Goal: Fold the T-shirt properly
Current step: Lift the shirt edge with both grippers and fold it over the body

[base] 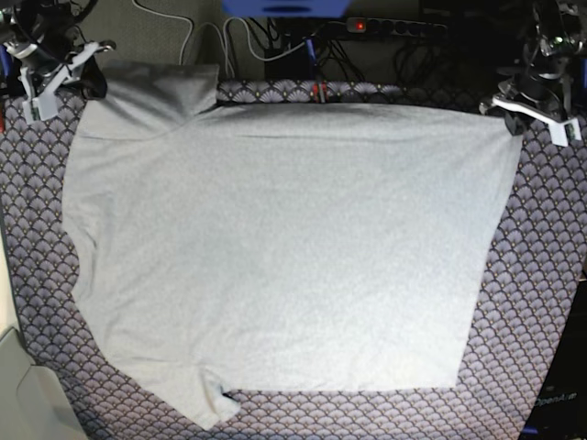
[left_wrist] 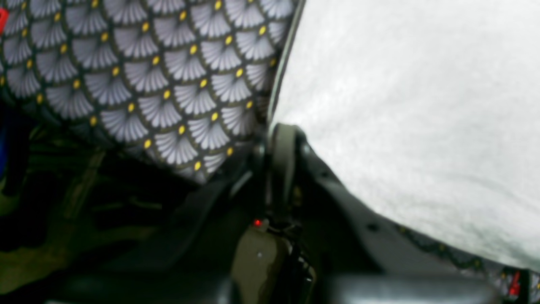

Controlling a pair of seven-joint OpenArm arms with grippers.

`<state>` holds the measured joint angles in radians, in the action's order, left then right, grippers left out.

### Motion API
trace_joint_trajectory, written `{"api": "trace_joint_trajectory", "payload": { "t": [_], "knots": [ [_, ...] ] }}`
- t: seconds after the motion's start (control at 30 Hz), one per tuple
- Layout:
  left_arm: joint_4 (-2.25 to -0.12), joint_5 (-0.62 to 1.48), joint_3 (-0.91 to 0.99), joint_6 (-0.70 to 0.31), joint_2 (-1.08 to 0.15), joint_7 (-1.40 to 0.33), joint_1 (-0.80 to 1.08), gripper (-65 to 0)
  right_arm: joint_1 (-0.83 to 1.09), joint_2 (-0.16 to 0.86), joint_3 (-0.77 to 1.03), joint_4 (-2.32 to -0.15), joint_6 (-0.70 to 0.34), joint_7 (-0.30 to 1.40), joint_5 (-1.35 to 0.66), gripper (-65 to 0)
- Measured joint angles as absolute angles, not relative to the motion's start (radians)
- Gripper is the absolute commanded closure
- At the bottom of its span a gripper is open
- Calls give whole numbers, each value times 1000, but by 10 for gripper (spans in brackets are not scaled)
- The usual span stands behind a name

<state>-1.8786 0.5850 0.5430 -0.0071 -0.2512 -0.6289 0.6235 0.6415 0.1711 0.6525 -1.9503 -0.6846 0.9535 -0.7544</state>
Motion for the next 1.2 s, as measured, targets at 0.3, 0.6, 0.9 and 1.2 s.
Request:
{"api": "trace_joint_trajectory", "payload": {
  "t": [0.3,0.6,0.9,1.2],
  "knots": [
    [-1900,585,543,-7,-251,-629,650,-5,640,153,699,-1988,-687,954,-762,0],
    [-1855,570,553,-2,-249,-781,460,-5,510,194,697,-1987,-688,977,-756,0],
    [-1704,488,566,-10,-249,-902,174,-5,271,278,691,-1938,-662,1095,-764,0],
    [-1563,335,460,-4,-250,-892,3,-5,52,366,519,-1678,-563,1110,-754,0]
  ]
}}
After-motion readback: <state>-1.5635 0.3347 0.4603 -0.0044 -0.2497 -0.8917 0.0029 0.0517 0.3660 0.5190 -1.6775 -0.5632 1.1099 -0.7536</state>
